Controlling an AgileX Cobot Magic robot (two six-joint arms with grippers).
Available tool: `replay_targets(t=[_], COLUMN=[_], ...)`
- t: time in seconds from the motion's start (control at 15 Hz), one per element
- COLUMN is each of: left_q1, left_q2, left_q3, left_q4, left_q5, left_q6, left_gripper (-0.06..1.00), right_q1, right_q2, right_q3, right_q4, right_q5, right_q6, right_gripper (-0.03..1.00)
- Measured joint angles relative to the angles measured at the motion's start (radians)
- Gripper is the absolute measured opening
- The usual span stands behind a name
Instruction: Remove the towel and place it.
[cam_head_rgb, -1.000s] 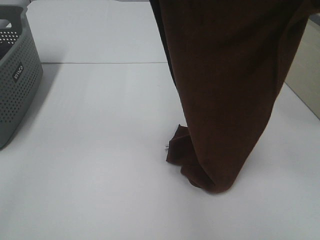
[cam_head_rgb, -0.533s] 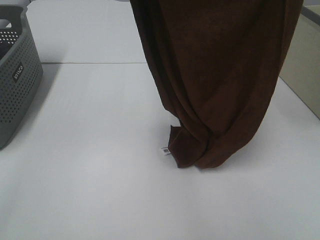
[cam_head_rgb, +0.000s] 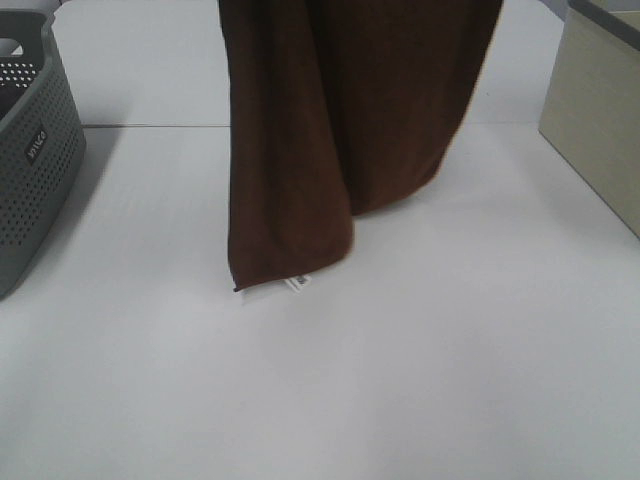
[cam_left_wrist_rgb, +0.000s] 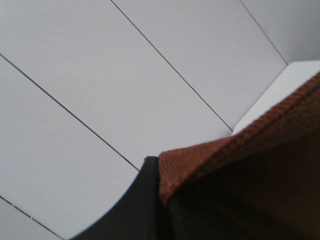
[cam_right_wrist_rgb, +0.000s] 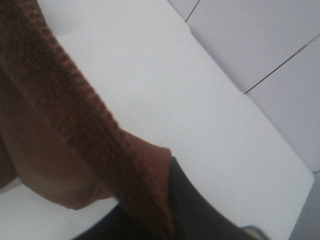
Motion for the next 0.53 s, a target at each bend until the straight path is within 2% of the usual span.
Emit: replay_targets(t=[0.07,0.13,0.2,0.27,0.4,0.53], left_q1=[0.035,0.068,0.082,0.127,0.187,0.236], left_q2=[0.011,0.024,0.032,0.059,0.108,0.152], left_q3=[0.0,0.0,0.0,0.0,0.0,0.0], left_q4=[0.0,0.0,0.0,-0.001,-0.019,-0.031], left_q5=[-0.078,-0.141,-0.166,-0.248,-0.38,-0.524], left_q6=[-0.014,-0.02,-0.021,-0.024,-0.025,-0.025], left_gripper=[0.0,0.0,0.0,0.0,0.0,0.0], right_q1=[0.0,0.0,0.0,0.0,0.0,0.0], right_q2=[0.013,0.017,0.026,0.038,0.068,0.114], right_q3=[-0.001,-0.001,-0.001,-0.001,-0.004,-0.003], right_q4=[0.002,0.005,0.01,0.026,0.077,0.115], right_q5=[-0.065,-0.097,-0.176,-0.269,-0.392,-0.503], right_q6=[-0.072,-0.097,-0.148,-0.2,-0.287,-0.331], right_gripper=[0.01,0.01,0.01,0.01,0.01,0.01])
